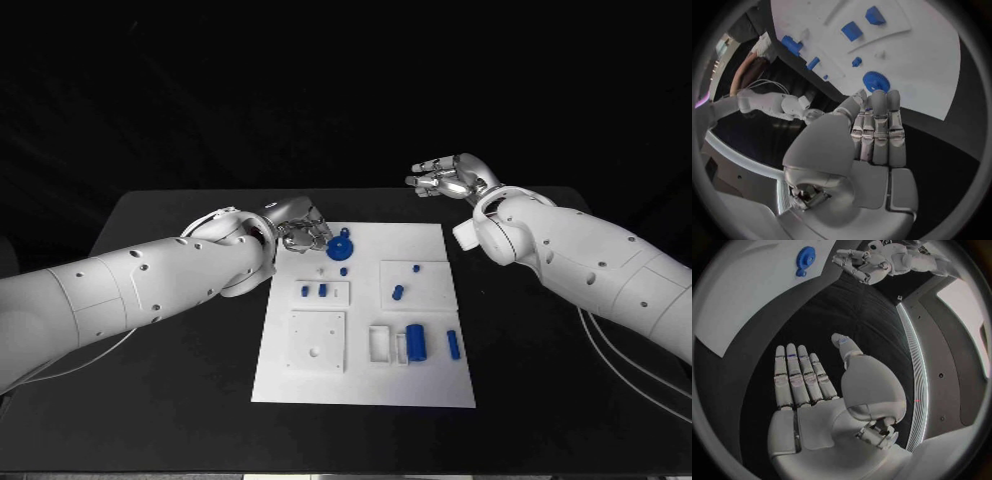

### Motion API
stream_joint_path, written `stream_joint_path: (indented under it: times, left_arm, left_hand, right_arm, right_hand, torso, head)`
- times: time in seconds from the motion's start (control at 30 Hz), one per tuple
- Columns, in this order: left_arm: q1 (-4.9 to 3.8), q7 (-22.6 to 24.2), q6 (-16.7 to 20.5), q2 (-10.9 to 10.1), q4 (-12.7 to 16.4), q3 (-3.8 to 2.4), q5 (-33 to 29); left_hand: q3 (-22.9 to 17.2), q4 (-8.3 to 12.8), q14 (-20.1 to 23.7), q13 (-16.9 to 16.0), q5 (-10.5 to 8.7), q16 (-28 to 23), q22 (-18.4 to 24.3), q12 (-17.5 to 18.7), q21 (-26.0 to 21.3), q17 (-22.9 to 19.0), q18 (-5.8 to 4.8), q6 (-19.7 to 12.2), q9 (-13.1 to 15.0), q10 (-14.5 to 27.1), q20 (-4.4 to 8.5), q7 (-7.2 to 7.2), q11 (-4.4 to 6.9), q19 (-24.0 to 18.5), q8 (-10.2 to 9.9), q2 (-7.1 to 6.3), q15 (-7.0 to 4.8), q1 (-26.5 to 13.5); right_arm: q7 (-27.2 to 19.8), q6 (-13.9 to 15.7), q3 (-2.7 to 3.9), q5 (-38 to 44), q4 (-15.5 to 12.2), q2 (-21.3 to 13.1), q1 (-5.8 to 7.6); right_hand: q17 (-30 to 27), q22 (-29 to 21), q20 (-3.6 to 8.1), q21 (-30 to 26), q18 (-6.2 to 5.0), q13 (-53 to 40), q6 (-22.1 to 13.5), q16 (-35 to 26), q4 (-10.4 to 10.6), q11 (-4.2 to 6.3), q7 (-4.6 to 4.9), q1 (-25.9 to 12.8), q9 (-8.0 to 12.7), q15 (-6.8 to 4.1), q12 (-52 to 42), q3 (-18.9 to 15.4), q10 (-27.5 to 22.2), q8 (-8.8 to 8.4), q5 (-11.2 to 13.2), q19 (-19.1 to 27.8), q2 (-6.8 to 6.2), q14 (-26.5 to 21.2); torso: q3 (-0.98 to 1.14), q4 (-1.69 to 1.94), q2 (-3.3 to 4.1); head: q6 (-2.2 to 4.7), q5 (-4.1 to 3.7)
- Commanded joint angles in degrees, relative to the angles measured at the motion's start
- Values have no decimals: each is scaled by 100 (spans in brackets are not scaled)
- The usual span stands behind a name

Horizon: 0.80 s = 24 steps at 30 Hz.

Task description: Assemble the parts on the task board

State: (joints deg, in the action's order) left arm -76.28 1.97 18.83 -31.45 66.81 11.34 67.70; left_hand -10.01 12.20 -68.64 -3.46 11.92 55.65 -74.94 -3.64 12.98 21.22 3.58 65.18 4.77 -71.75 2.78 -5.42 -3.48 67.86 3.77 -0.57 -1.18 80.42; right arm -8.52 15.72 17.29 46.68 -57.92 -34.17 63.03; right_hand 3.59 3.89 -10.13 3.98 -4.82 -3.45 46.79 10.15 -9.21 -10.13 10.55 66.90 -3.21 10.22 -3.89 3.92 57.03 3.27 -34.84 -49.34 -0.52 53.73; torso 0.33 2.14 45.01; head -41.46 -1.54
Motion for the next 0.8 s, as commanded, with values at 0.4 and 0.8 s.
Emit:
stream_joint_path:
  times: [0.4,0.8]
  left_arm:
    - [156,694,102,251,-157,112,1549]
    - [220,555,-36,462,-343,176,1839]
  left_hand:
    - [-53,-89,-63,10,-136,-47,-91,33,-15,23,161,-263,-101,746,-134,24,-178,-10,-24,-284,88,-159]
    - [227,-623,-95,6,-477,-26,-15,33,-315,-3,132,-663,-120,1077,-149,66,-202,166,-27,-503,81,125]
  right_arm:
    - [-44,-48,3,34,-14,41,-15]
    - [-49,-51,3,33,-25,70,-18]
  right_hand:
    - [-8,-6,2,12,37,9,-20,8,-22,11,-16,-38,8,-1,16,18,-36,-14,16,39,24,-39]
    - [-8,-6,2,12,37,9,-20,8,-22,11,-16,-38,8,-1,16,18,-36,-14,16,39,24,-39]
  torso:
    - [2,1,0]
    - [7,-9,2]
  head:
    - [44,-31]
    - [64,-58]
